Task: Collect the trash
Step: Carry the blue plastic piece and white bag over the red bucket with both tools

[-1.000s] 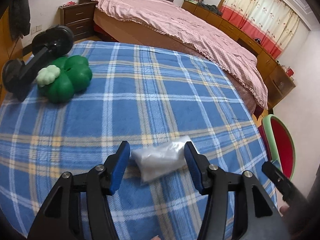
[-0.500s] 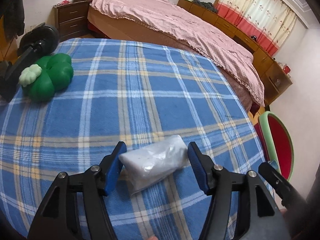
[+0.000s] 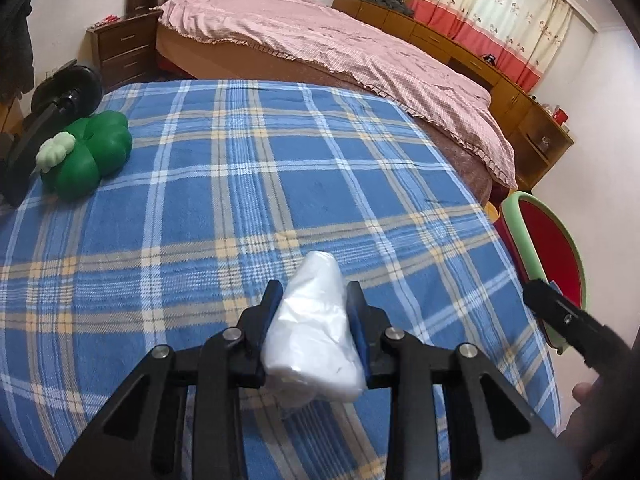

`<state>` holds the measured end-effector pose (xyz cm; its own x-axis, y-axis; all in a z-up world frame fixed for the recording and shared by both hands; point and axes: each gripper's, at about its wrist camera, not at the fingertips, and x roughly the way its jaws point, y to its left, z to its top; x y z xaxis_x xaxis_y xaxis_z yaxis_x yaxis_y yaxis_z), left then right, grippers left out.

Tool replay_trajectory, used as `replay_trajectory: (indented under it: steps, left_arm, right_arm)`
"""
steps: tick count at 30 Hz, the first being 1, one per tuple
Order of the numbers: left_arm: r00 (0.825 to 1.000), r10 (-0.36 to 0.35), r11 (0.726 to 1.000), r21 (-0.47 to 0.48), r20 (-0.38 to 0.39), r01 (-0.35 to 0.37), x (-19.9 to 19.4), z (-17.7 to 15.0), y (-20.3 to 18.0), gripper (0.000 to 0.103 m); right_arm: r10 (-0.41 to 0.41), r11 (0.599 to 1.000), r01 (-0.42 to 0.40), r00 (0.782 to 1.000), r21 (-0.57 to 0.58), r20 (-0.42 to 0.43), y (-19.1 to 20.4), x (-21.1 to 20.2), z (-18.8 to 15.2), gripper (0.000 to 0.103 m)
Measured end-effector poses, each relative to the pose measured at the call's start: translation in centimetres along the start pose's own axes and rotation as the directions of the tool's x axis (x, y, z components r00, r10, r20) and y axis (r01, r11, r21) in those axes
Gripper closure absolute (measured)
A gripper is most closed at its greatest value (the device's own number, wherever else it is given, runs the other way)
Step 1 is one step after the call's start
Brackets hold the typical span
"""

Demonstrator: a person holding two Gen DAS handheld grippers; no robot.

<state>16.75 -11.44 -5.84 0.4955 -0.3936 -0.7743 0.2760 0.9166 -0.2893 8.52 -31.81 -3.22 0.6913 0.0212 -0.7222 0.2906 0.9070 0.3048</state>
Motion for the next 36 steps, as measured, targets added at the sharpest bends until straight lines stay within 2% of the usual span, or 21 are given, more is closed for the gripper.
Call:
replay_trajectory:
  steps: [11,21,36]
  left_arm:
    - [0.999,-0.023,1.000,0.008,0.046,0.023,-3.1,-0.3,-1.9,0.071]
    - [0.994,-0.079,0.995,0.074,0.082,0.073,-5.4,0.5,-6.4,0.071]
    - [0.985,-0.159,0.973,0.180,0.071,0.144,-4.5,2.0,-14.0,0.071]
  right_arm:
    - [0.022,1.000,-0.023,0.999,0.022,0.046,-1.3,-2.9,0.2,0.029]
    - [0.004,0.999,-0.010,0.994,0.052,0.108,-3.6,-6.3,0.9,0.029]
    - [-0.077,0.989,0.055,0.983,0.136,0.164,-9.9,-9.4,2.3,0.029]
